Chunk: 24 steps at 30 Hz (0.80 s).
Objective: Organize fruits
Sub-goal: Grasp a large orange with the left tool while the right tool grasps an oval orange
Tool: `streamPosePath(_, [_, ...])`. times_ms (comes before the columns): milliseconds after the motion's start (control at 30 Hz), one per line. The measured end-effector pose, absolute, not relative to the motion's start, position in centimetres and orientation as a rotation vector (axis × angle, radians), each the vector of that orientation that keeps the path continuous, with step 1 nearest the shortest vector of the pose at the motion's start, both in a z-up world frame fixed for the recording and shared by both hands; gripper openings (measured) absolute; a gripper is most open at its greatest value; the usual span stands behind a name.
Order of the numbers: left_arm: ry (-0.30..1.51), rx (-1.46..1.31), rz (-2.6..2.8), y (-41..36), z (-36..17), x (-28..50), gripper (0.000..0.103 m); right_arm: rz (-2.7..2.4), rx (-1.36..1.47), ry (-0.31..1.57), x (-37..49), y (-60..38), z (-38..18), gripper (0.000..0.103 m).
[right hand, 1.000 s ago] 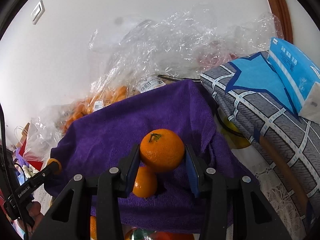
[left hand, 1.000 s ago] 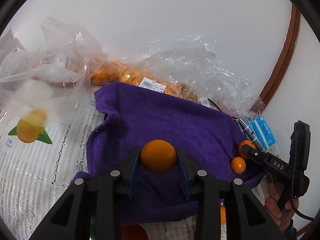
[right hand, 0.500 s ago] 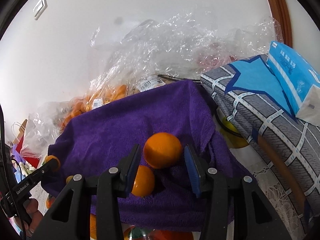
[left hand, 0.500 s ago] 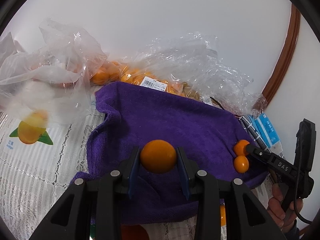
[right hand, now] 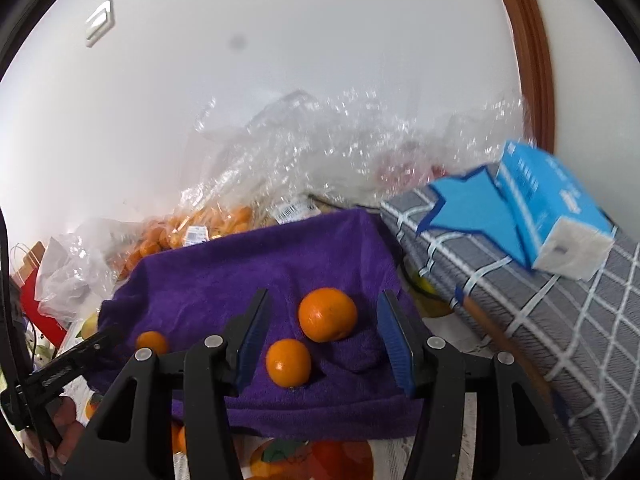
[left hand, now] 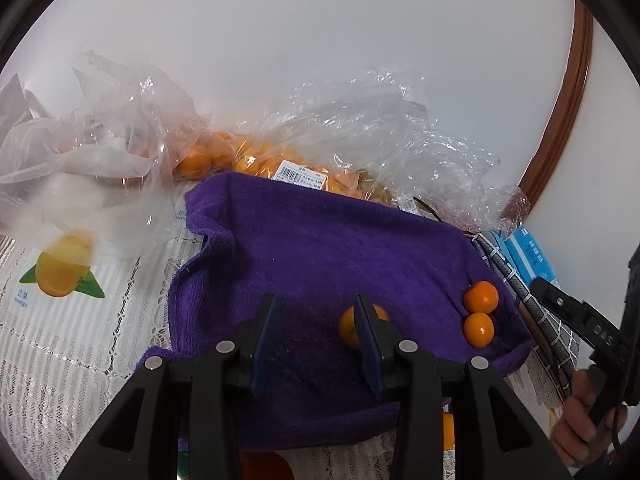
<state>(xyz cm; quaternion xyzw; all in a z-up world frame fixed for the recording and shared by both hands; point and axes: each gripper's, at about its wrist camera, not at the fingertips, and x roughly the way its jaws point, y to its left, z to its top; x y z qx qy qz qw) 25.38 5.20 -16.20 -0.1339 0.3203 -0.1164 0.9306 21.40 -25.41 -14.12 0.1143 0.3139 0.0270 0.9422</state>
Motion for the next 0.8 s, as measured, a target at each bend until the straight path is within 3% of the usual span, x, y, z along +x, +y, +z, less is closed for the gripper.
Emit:
streamPosePath(700, [0.627, -0.295, -0.228, 6.4, -14.0, 19.1, 0.049, 0.243, 0.112, 0.856, 14.2, -20.3, -18.6, 0.057])
streamPosePath(767, [0.651, -0.272, -0.224, 6.7, -14.5, 17.6, 0.049, 0.219, 0.072, 0.898, 14.8, -19.8, -19.2, 0.053])
streamPosePath(800, [0.661, -0.260, -0.224, 6.8, -14.7, 17.2, 0.049, 0.200, 0.060, 0.908, 14.9, -19.7, -19.3, 0.042])
